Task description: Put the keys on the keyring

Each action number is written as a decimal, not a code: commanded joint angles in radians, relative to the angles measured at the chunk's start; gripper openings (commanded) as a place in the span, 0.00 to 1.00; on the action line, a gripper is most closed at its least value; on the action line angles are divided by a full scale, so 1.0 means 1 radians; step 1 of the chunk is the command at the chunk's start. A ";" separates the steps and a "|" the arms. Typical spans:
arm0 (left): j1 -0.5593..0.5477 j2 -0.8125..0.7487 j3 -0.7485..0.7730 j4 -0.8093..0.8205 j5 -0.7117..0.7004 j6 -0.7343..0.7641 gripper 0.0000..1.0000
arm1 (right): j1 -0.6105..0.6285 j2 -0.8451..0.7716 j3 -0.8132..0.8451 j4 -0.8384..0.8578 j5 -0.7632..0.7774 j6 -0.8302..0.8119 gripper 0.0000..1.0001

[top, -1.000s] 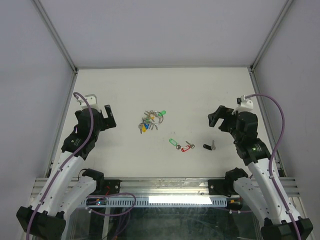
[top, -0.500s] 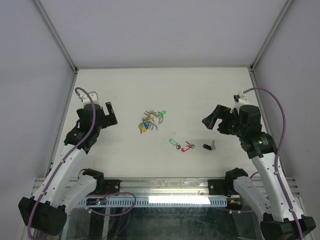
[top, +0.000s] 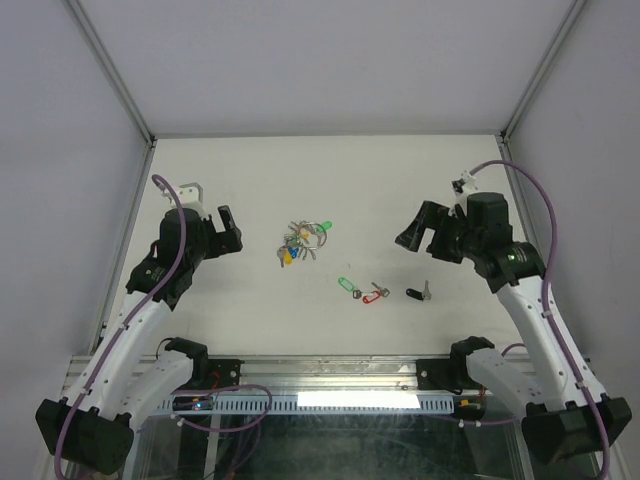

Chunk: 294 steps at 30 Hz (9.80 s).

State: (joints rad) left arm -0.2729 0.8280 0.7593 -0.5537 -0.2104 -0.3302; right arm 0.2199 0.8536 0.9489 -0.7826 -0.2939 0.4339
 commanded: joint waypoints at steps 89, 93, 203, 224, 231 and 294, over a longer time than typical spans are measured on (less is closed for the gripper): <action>-0.252 1.035 0.199 0.638 0.197 0.051 0.07 | 0.234 1.244 0.212 1.037 -0.408 0.270 0.40; -0.253 1.042 0.199 0.638 0.197 0.054 0.04 | 0.233 1.227 0.206 1.060 -0.365 0.250 0.37; -0.574 0.366 0.569 0.164 0.815 0.592 0.10 | 0.409 0.235 0.407 0.101 -0.534 -0.784 0.00; -0.576 0.257 0.471 0.332 0.575 0.417 0.00 | 0.409 -0.033 0.158 0.443 -0.222 -0.531 0.48; -0.575 0.250 0.452 0.343 0.501 0.376 0.00 | 0.409 -0.226 -0.049 0.577 -0.053 -0.436 0.53; -0.575 0.189 0.472 0.459 0.999 0.333 0.00 | 0.463 -0.077 -0.164 1.017 -0.670 -0.274 0.48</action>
State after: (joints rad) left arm -0.8436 1.0321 1.2049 -0.1703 0.7689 0.0128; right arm 0.6678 0.7723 0.7528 0.1726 -0.9588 0.1425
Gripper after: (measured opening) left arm 0.020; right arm 0.490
